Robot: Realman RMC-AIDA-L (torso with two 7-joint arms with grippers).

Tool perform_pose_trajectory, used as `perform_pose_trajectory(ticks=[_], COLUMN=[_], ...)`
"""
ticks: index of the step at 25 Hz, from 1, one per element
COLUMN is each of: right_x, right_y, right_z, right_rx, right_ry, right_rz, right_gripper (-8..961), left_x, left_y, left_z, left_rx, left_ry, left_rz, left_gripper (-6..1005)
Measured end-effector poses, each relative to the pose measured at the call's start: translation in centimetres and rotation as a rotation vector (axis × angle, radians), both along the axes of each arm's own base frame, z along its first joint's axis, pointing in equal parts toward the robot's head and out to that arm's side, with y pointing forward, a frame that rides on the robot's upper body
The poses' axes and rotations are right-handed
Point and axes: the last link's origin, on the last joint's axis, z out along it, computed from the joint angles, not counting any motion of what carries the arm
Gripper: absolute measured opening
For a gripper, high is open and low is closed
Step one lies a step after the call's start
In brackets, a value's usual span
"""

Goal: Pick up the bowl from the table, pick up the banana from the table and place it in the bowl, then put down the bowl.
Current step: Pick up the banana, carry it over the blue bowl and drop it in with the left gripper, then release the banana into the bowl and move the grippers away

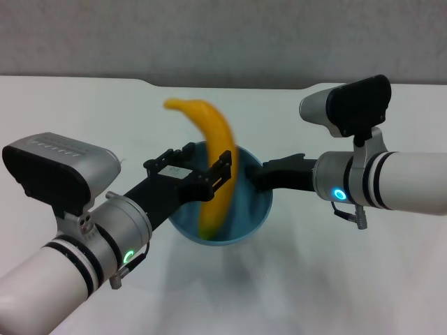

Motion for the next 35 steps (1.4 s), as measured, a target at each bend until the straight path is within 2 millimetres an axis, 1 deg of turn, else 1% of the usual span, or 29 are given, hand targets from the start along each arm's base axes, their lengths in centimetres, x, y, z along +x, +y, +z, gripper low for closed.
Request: perform_pose_trajectory(ticks=[3,6,11,17,20,24,31,35], right_x=[-0.1,-0.1,0.1,1.5,1.5,0.2,-0.6,-0.1], right_y=[0.0,0.0,-0.1,0.2,0.6,1.4,2.5,2.8], right_z=[0.0,0.0,0.0,0.4,1.0,1.1,0.4,-0.2], right_rx=[0.000,-0.001,-0.005,-0.021,-0.037,-0.078,-0.127,-0.154], right_ry=[0.000,0.000,-0.004,-0.023,-0.028,-0.037,-0.061,-0.065], right_rz=[0.002,0.003,-0.002,-0.048,-0.061,-0.050,-0.068,-0.111], right_gripper=[28,29,29,29,29,29,29,29], left_x=[0.0,-0.1,-0.3,-1.0,-1.5,-2.3,-3.0,-3.8], left_y=[0.0,0.0,0.2,1.2,1.8,2.2,2.7,2.9], left_z=[0.0,0.0,0.3,2.9,4.0,4.6,5.1,5.6], left_rx=[-0.001,-0.001,0.012,0.086,0.111,0.124,0.144,0.157], left_ry=[0.000,-0.003,-0.001,0.024,0.066,0.115,0.128,0.139], left_rz=[-0.001,0.002,0.007,0.058,0.102,0.151,0.183,0.215], left_gripper=[551,784,842,912,908,906,905,904])
